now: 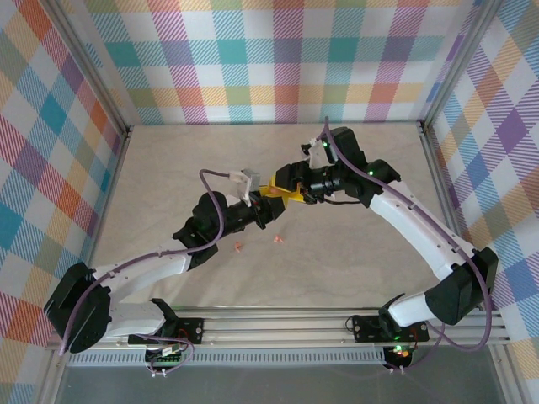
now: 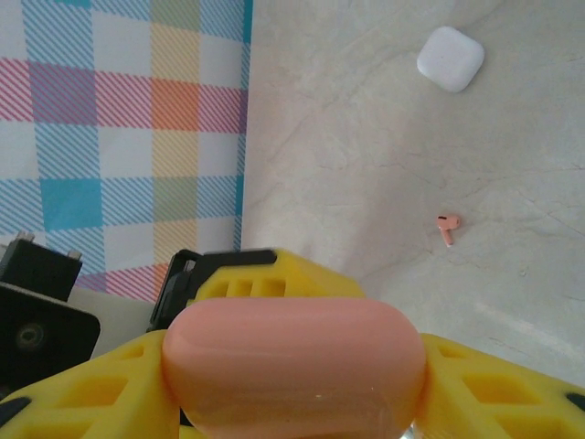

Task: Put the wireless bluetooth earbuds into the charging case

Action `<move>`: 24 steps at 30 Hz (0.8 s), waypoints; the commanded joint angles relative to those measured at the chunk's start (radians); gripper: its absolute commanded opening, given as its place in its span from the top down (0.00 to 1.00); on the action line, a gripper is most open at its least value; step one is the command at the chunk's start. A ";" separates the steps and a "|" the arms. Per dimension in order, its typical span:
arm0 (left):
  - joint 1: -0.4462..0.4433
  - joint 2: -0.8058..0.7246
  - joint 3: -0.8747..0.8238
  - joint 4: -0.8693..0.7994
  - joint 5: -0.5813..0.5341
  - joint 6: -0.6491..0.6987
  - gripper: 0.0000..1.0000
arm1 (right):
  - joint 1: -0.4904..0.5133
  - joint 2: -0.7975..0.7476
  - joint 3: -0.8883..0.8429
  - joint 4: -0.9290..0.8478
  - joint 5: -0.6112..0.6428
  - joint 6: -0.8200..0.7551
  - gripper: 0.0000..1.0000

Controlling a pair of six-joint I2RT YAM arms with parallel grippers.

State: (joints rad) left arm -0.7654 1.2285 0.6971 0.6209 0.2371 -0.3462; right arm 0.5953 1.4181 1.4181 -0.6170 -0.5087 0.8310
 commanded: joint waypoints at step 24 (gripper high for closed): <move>0.095 -0.214 -0.010 0.121 0.179 -0.321 1.00 | -0.046 -0.274 -0.297 0.722 -0.240 -0.006 0.38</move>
State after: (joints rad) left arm -0.6796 1.0325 0.6758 0.6605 0.3412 -0.5842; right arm 0.5491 1.1393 1.1252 -0.0593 -0.6514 0.8242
